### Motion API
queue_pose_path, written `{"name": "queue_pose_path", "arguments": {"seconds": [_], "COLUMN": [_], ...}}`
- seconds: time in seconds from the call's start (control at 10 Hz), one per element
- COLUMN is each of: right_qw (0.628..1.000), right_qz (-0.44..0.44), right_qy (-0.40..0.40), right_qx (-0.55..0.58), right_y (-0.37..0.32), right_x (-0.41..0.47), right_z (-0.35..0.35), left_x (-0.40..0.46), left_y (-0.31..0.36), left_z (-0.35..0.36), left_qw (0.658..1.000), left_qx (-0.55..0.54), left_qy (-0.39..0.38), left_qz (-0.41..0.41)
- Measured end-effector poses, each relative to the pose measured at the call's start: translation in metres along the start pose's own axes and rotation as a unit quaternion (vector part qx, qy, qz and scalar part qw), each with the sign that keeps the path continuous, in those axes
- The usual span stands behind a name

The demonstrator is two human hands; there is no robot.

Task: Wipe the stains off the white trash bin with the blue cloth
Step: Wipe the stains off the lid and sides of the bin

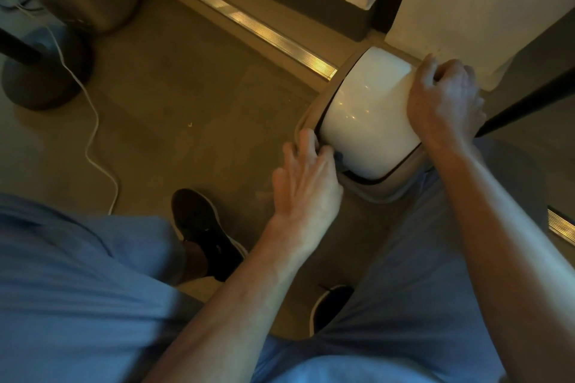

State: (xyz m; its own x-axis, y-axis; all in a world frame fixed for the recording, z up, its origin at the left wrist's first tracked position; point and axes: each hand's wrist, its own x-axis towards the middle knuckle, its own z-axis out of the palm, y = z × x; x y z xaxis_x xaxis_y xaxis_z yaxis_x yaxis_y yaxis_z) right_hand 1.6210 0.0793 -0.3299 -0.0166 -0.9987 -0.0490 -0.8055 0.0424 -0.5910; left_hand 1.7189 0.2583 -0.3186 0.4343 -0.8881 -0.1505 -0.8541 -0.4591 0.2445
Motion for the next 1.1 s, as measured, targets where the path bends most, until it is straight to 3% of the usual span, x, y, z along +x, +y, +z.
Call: {"name": "queue_pose_path", "arguments": {"seconds": [0.3,0.6,0.7,1.1], "right_qw": [1.000,0.999,0.998,0.996], "right_qz": [-0.007,-0.002,-0.002,-0.015], "right_qy": [0.015,0.044,0.050,0.032], "right_qx": [0.015,0.032,0.032,0.079], "right_y": [0.006,0.006,0.005,0.006], "right_x": [-0.004,-0.007,-0.007,-0.010], "right_z": [-0.002,0.000,0.001,-0.004], "left_x": [0.004,-0.014,-0.011,0.025], "left_y": [0.005,0.014,0.007,-0.021], "left_z": [-0.005,0.016,0.017,-0.010], "left_qw": [0.996,0.989,0.987,0.996], "left_qx": [0.073,-0.100,-0.100,0.039], "left_qy": [-0.016,-0.079,-0.081,0.042], "left_qz": [0.039,0.078,0.094,0.067]}}
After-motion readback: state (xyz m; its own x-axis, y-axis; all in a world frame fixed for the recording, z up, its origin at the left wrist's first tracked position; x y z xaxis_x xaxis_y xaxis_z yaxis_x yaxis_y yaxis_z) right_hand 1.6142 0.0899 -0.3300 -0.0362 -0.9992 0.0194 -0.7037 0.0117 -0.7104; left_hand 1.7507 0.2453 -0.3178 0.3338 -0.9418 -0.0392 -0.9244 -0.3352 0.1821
